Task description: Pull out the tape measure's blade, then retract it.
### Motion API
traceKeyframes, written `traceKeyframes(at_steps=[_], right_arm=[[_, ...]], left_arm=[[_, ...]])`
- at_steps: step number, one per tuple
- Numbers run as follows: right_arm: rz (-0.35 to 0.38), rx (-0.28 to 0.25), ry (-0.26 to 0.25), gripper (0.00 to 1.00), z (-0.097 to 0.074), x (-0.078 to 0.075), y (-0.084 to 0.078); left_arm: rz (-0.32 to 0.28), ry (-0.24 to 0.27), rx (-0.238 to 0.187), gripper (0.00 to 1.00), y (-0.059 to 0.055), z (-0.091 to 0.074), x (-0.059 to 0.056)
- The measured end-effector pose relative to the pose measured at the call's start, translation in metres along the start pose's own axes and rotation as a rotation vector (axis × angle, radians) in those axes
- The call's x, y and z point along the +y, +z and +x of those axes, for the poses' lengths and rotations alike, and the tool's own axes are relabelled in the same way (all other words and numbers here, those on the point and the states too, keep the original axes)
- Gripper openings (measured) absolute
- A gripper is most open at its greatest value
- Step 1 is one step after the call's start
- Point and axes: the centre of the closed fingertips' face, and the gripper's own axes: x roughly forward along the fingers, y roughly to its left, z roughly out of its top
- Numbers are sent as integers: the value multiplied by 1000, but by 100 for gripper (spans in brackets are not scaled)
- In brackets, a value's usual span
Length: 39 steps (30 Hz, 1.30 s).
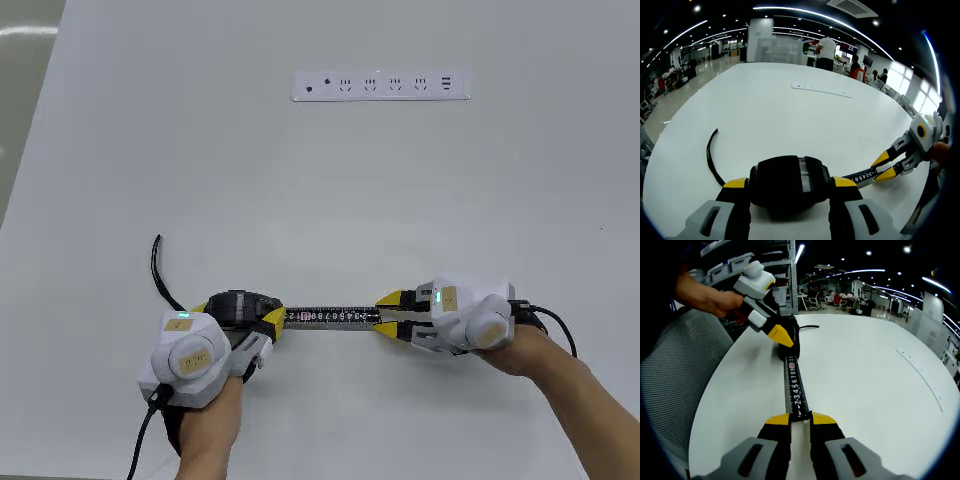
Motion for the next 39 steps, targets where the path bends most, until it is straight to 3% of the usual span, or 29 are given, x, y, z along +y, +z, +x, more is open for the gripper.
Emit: traceKeyframes(at_steps=[39], right_arm=[[1,-26,21,12,30,6,22]], left_arm=[[-4,-14,11,60,1,1,0]])
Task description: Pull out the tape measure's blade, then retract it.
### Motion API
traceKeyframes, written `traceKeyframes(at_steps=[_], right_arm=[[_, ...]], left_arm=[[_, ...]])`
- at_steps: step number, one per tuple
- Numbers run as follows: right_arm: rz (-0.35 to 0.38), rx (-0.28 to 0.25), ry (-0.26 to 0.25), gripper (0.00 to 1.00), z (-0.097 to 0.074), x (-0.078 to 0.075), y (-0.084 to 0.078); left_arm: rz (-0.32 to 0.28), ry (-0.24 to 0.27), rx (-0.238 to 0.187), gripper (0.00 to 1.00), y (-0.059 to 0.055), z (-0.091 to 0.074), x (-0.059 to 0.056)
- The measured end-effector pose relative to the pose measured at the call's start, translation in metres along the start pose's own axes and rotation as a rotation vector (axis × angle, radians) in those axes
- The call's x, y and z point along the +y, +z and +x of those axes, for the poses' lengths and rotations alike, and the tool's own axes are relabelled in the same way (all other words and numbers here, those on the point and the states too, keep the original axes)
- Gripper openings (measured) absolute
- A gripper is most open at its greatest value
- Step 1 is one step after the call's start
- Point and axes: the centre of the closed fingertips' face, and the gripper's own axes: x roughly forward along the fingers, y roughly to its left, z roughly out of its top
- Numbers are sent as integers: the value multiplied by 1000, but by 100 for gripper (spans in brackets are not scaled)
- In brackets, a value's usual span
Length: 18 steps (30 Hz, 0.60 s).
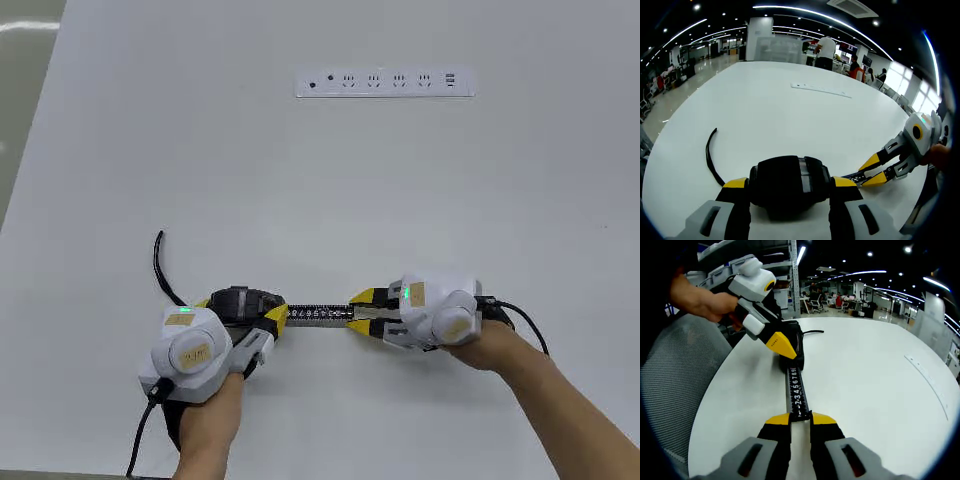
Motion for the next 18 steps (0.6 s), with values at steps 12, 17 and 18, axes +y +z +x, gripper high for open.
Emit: traceKeyframes(at_steps=[12,17,18], right_arm=[[-2,-2,2,12,8,2,6],[0,-7,5,12,14,3,9],[0,-7,7,12,16,4,10]], left_arm=[[-4,-2,2,60,-1,0,0],[-5,-3,4,60,-2,0,0],[-5,-3,3,60,-2,0,0]])
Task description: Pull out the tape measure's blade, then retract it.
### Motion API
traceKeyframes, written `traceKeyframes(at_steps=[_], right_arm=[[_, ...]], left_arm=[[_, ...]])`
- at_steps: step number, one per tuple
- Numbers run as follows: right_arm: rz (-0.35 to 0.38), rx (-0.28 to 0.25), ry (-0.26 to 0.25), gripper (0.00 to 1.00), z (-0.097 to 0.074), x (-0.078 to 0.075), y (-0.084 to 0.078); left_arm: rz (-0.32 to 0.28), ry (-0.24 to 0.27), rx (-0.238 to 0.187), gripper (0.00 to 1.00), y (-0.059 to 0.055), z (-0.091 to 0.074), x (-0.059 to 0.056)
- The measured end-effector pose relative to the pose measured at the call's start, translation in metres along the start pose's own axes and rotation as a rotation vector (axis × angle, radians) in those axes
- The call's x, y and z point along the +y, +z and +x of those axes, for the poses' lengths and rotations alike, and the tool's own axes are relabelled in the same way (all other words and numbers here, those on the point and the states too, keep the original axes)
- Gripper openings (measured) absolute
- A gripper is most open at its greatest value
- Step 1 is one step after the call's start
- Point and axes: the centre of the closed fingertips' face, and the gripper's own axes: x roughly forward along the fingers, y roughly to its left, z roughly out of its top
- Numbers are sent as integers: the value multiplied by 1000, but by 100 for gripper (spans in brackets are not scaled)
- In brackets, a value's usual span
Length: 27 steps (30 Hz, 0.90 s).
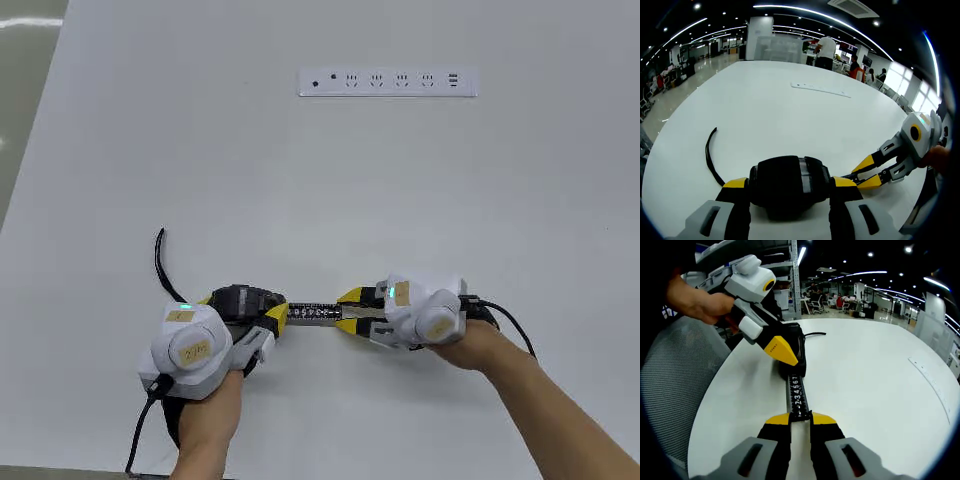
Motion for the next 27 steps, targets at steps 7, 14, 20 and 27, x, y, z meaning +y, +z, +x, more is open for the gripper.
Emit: traceKeyframes(at_steps=[7,14,20,27], right_arm=[[3,-7,4,12,7,1,5],[8,-14,7,12,14,1,9],[8,-19,9,12,20,2,14],[10,-26,11,12,28,4,20]], left_arm=[[-2,-3,2,60,0,0,0],[-4,-6,4,60,0,0,0],[-6,-7,6,60,0,1,1],[-9,-11,8,61,0,1,1]])
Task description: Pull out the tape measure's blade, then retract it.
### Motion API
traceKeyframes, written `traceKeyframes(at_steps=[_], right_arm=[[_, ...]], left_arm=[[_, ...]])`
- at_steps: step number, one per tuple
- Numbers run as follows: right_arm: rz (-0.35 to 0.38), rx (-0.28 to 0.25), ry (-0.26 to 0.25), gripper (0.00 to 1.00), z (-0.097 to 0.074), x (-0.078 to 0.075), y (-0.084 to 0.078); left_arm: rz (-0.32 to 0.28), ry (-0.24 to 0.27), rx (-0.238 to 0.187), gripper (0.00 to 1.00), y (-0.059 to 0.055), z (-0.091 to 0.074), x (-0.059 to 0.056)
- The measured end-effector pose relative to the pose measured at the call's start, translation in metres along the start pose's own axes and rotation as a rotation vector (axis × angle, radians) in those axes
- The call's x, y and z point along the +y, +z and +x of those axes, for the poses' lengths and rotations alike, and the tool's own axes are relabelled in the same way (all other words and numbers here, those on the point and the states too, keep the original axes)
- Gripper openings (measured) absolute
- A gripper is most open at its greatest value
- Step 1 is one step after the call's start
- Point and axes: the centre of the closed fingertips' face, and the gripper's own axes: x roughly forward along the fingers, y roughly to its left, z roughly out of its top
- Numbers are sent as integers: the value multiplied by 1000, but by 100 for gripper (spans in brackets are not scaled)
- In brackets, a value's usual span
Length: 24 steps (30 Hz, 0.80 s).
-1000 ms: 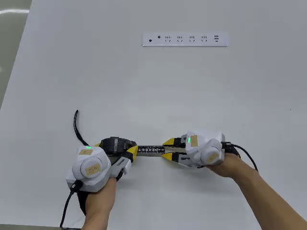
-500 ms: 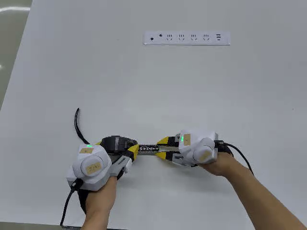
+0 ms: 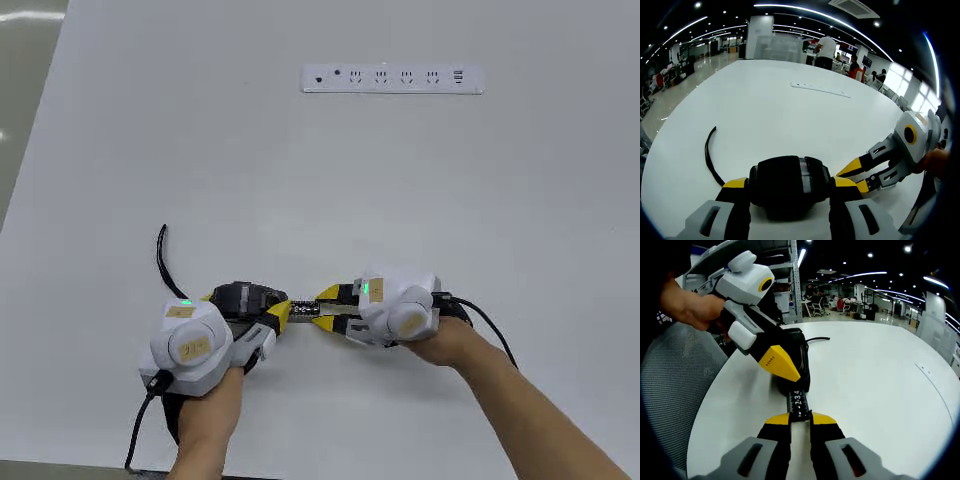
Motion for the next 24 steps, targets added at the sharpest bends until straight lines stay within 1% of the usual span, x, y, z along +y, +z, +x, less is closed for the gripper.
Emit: traceKeyframes(at_steps=[14,24], right_arm=[[-6,-5,11,12,17,3,12],[3,-11,15,12,22,5,15]], left_arm=[[-13,-8,1,61,0,0,0],[-14,-15,4,61,0,0,-1]])
